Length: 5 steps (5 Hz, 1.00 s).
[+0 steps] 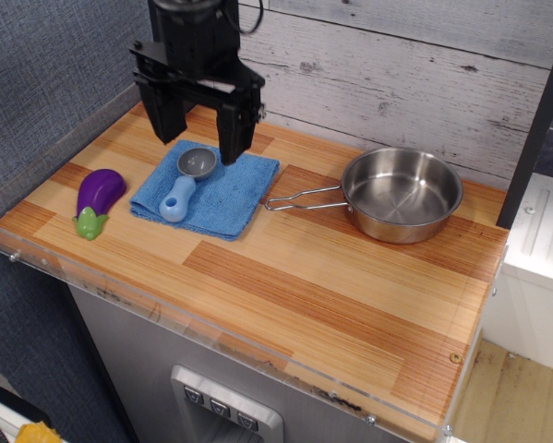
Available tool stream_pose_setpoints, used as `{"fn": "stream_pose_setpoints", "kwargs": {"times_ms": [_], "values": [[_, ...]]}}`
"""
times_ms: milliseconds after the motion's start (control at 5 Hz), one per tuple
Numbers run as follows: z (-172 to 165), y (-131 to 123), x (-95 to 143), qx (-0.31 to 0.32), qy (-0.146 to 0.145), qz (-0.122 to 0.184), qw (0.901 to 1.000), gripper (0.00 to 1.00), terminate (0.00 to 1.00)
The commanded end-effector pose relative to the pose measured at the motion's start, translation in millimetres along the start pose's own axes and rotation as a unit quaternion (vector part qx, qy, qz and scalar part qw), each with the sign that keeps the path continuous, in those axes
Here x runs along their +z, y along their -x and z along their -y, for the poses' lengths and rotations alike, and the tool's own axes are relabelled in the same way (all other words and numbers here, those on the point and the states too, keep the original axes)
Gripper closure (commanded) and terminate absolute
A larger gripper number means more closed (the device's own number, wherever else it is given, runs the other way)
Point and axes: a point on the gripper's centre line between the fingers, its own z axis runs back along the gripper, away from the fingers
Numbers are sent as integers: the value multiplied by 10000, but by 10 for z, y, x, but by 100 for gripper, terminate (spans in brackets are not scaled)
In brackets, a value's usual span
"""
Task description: Place blue spoon on the blue cloth
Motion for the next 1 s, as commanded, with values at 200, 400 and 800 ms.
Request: {"fn": "stream_pose_setpoints", "kwargs": {"times_ms": [200, 400, 800], "values": [[275, 152, 160, -233, 136, 262, 9993, 0, 0], [280, 126, 161, -429, 87, 239, 9988, 0, 0], [280, 126, 161, -429, 87, 239, 9988, 0, 100]]}}
